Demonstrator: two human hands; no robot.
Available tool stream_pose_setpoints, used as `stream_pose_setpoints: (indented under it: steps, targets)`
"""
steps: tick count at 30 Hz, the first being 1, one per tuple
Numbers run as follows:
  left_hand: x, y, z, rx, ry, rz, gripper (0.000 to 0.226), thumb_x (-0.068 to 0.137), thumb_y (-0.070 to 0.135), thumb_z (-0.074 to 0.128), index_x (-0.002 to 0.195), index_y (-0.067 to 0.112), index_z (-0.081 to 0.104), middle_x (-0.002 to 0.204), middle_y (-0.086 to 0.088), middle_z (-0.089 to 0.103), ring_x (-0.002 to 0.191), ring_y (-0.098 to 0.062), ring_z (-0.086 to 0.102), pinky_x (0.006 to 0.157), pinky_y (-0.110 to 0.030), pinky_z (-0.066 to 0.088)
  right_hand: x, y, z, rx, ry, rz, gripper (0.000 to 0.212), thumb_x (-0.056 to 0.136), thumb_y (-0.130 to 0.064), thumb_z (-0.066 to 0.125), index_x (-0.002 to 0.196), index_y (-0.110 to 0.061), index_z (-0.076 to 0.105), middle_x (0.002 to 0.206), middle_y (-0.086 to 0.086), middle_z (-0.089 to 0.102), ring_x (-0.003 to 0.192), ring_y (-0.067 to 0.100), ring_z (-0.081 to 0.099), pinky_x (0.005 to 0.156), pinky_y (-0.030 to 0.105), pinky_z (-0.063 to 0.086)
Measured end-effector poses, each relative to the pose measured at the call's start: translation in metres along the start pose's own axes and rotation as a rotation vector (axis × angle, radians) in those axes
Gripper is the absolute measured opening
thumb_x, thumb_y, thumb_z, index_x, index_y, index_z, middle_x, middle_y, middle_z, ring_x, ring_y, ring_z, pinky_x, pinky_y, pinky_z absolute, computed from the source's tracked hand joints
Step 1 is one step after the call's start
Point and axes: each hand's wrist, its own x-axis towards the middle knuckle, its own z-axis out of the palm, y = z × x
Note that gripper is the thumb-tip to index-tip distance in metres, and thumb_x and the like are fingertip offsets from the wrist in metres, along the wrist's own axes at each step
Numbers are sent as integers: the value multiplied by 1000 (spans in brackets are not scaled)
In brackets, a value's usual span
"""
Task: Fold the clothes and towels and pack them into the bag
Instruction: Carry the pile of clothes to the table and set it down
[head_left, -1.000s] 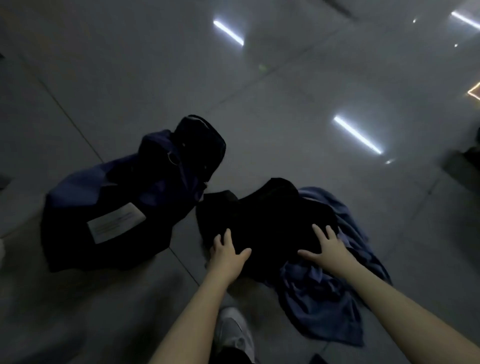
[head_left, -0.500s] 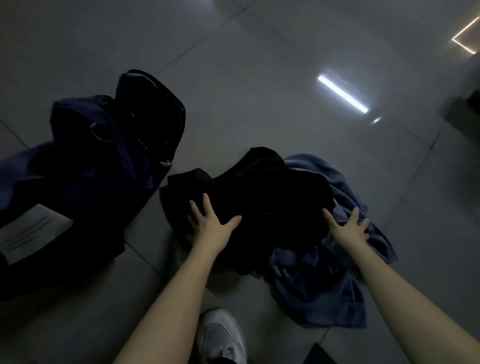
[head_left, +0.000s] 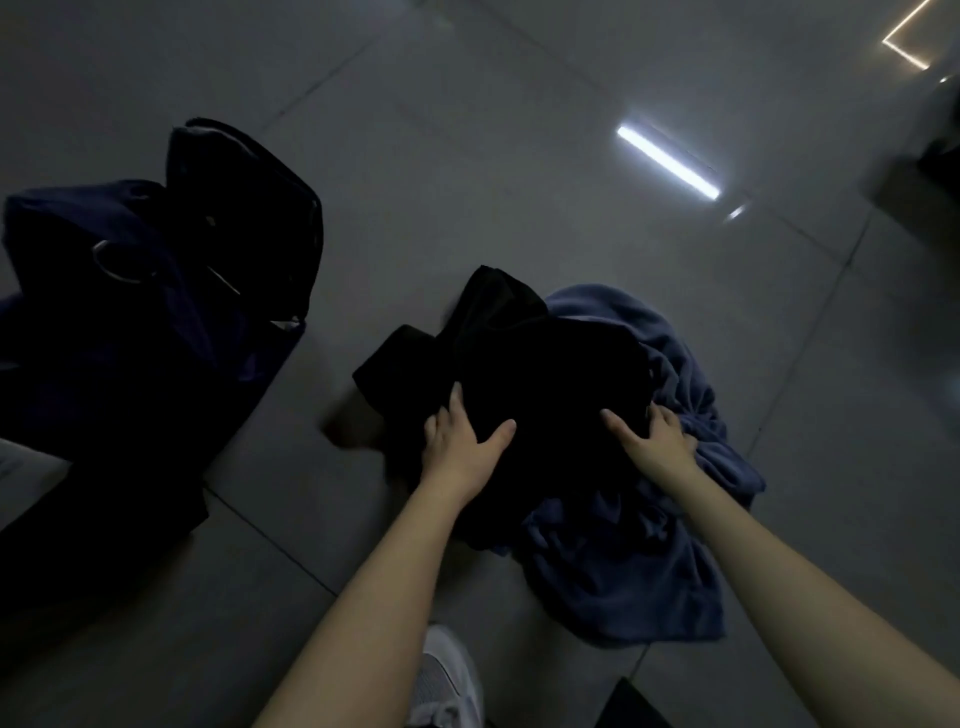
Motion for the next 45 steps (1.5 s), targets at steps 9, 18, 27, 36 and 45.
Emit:
stream_pose_setpoints:
  steps: [9, 18, 27, 36, 45]
  targets:
    - [-9, 5, 14, -331, -71, -37, 78, 93, 48, 50, 153, 23, 9, 156, -4, 21, 142, -26, 24, 115, -39, 25, -38, -69, 37, 615, -88, -180, 60, 90, -32, 60, 143, -24, 35, 136, 3, 50, 126, 23, 47, 101, 35, 42]
    - [-37, -12, -32, -572, 8, -73, 93, 71, 68, 54, 149, 33, 20, 146, -2, 40, 134, -24, 38, 111, -46, 35, -84, -118, 43, 698, -259, -318, 45, 90, -24, 61, 128, -34, 39, 114, -9, 55, 109, 15, 55, 93, 31, 47]
    - [-122, 49, -121, -733, 145, 105, 78, 64, 67, 61, 134, 44, 34, 130, 3, 54, 121, -18, 52, 105, -44, 43, -176, -186, -30, 690, -295, -494, 47, 87, -31, 64, 128, -39, 42, 122, -3, 58, 107, 17, 60, 88, 34, 52]
    - [-278, 110, -238, -868, 334, 373, 31, 78, 44, 58, 104, 51, 43, 116, 1, 59, 114, -20, 56, 102, -41, 44, -331, -266, -110, 617, -330, -815, 55, 86, -24, 66, 135, -29, 42, 121, 0, 59, 107, 22, 60, 95, 42, 50]
    - [-444, 102, -334, -887, 572, 512, 29, 98, 28, 51, 120, 40, 36, 107, 13, 55, 100, -8, 55, 87, -26, 42, -520, -316, -131, 602, -391, -1093, 54, 83, -23, 70, 131, -29, 45, 121, 4, 61, 106, 24, 62, 97, 43, 48]
